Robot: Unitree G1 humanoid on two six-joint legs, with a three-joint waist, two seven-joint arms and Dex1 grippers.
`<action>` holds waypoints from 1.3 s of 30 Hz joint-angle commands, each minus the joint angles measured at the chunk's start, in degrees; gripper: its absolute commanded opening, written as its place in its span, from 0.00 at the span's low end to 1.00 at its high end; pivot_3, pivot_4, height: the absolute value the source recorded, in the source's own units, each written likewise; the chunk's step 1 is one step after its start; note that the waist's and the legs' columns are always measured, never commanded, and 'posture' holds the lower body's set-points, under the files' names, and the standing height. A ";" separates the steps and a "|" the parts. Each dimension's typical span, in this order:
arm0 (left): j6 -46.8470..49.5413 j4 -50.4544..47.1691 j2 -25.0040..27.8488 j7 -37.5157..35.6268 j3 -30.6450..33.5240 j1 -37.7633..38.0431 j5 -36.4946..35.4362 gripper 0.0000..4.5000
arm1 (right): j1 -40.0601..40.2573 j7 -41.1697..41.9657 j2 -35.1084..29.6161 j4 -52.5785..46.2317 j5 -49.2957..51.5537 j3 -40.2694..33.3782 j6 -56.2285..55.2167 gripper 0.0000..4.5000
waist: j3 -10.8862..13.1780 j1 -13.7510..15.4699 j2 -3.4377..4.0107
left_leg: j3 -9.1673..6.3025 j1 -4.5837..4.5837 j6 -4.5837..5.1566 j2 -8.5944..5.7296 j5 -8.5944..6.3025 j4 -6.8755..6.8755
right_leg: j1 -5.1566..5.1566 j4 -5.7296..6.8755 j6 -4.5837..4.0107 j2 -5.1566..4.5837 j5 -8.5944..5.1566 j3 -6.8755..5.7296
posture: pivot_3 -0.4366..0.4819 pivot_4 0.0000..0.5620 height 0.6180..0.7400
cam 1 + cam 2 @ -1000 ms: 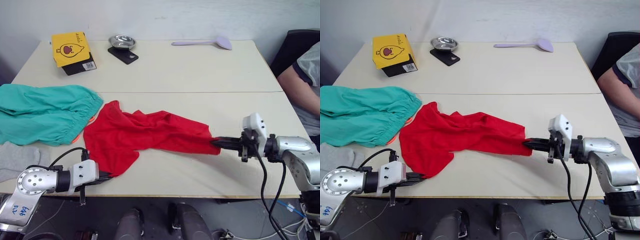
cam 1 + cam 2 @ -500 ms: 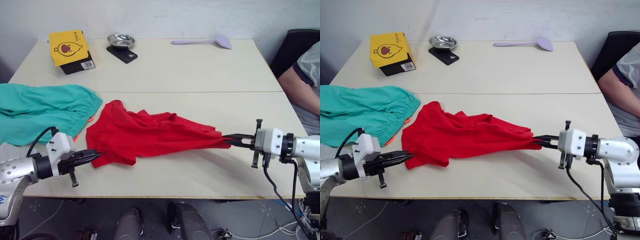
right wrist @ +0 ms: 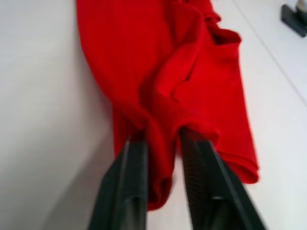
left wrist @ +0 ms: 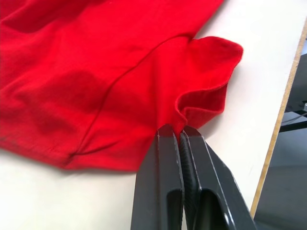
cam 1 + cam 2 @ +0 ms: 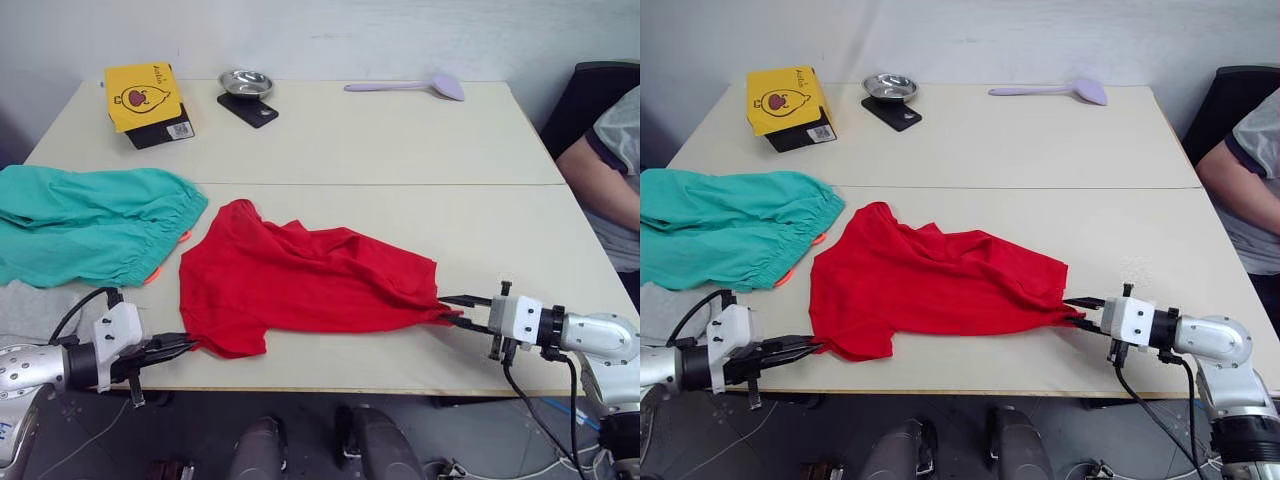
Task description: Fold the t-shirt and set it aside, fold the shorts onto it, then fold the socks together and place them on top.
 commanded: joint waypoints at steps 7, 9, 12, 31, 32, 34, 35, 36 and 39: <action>0.02 -1.42 -0.10 0.06 -0.24 -0.71 -0.21 0.00 | 1.70 -2.96 -3.10 -2.63 0.17 -4.82 -10.07 0.46 | 0.00 -0.15 0.00 | 0.02 0.01 -0.04 0.00 -0.06 -0.03 | -0.01 0.02 0.02 0.04 0.01 -0.01 | 0.48 0.27 1.00; 0.02 -1.29 -0.24 0.14 -0.47 -0.92 -0.18 0.00 | 3.29 -2.40 -3.65 -4.26 0.30 -4.31 -12.12 0.46 | 0.00 -0.06 0.00 | 0.00 0.01 -0.05 0.01 -0.07 -0.04 | -0.01 0.03 0.02 0.06 0.01 -0.02 | 0.48 0.27 1.00; 0.02 -0.98 -0.47 0.28 -1.15 -1.52 -0.04 0.00 | 4.71 -2.49 -3.62 -5.48 -0.12 -3.00 -12.65 0.46 | 0.00 -0.04 0.00 | -0.01 -0.01 -0.05 0.01 -0.07 -0.02 | -0.01 0.03 0.04 0.06 0.01 -0.02 | 0.48 0.27 1.00; 1.45 -0.28 1.65 -3.08 2.79 1.96 -1.96 0.00 | 4.59 -0.10 -6.87 -3.49 2.86 -0.45 -10.01 0.02 | 0.00 -0.07 -0.01 | 0.01 0.04 -0.03 0.00 -0.04 0.03 | 0.03 0.05 0.07 0.05 0.03 0.01 | 0.48 0.27 1.00; 2.83 -1.20 2.31 -4.27 3.66 3.57 -2.77 0.00 | 5.64 1.47 -7.88 -4.47 4.96 -0.55 -8.27 0.02 | 0.00 -0.06 -0.01 | 0.00 0.04 -0.02 0.00 -0.04 0.03 | 0.03 0.04 0.07 0.05 0.03 0.00 | 0.48 0.27 1.00; 4.48 -2.41 3.89 -6.90 5.32 7.13 -3.44 0.00 | 7.12 3.51 -9.12 -7.62 9.76 -1.23 -4.61 0.02 | 0.00 -0.09 -0.03 | 0.00 0.03 -0.03 0.00 -0.06 0.02 | 0.03 0.04 0.05 0.05 0.02 0.00 | 0.48 0.27 1.00; 5.08 -2.63 4.57 -7.79 5.95 8.37 -3.70 0.00 | 7.90 4.44 -10.03 -9.51 11.71 -1.22 -1.48 0.02 | 0.00 -0.12 -0.03 | 0.00 0.05 -0.04 0.01 -0.07 0.00 | 0.04 0.02 0.05 0.05 0.02 0.00 | 0.48 0.27 1.00; 5.64 -2.70 5.06 -8.34 6.36 8.95 -3.96 0.00 | 8.21 5.22 -10.76 -10.78 12.48 -1.02 0.40 0.02 | 0.00 -0.13 -0.03 | 0.01 0.05 -0.03 0.00 -0.07 0.01 | 0.03 0.03 0.05 0.05 0.02 0.00 | 0.48 0.27 1.00; 7.58 -2.98 5.85 -8.24 6.15 7.30 -4.73 0.00 | 7.92 7.74 -12.40 -12.84 12.74 -0.35 3.76 0.02 | 0.00 0.02 -0.03 | -0.02 0.05 0.01 0.00 -0.04 0.07 | 0.04 0.02 0.03 0.05 0.01 -0.01 | 0.48 0.27 1.00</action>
